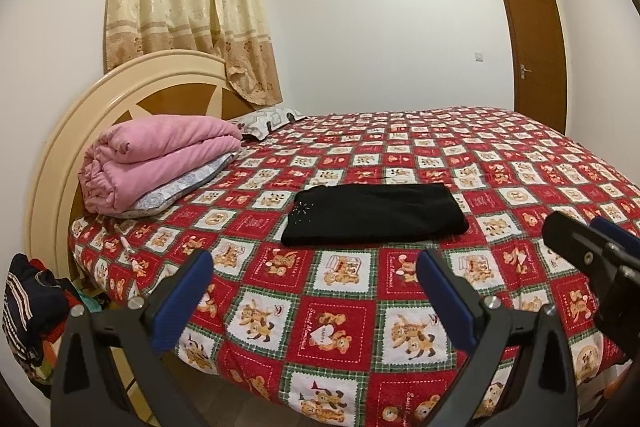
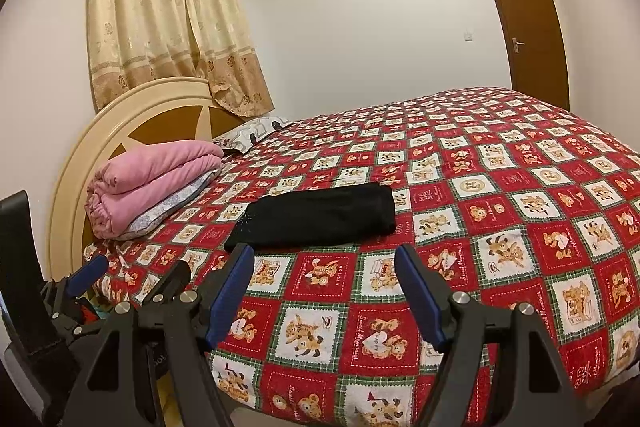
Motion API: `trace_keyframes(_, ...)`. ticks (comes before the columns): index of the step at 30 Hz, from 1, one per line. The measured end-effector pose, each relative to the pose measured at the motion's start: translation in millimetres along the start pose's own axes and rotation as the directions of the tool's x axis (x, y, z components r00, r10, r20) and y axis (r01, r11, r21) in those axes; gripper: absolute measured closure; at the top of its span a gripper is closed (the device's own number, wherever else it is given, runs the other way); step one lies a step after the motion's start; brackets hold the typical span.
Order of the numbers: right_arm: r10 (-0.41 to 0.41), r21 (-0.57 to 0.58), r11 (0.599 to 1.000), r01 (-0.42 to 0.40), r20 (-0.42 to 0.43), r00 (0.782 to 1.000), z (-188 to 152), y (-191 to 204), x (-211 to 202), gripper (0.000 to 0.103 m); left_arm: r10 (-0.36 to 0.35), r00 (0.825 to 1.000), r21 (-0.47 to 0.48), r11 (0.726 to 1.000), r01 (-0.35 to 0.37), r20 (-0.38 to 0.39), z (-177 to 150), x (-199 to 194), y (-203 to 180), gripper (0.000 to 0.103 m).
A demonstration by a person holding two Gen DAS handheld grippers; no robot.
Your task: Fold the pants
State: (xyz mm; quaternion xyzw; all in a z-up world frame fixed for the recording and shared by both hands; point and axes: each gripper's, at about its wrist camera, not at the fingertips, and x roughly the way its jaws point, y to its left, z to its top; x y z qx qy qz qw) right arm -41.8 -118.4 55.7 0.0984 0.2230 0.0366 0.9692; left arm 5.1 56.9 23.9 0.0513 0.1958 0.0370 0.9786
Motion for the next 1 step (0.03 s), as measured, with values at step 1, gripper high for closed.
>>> trace_keyframes(1, 0.0, 0.0, 1.0, 0.0, 0.0, 1.0, 0.0, -0.2, 0.0, 0.029, -0.002, 1.0, 0.002, 1.0, 0.002, -0.001, 0.1, 0.0, -0.4, 0.0)
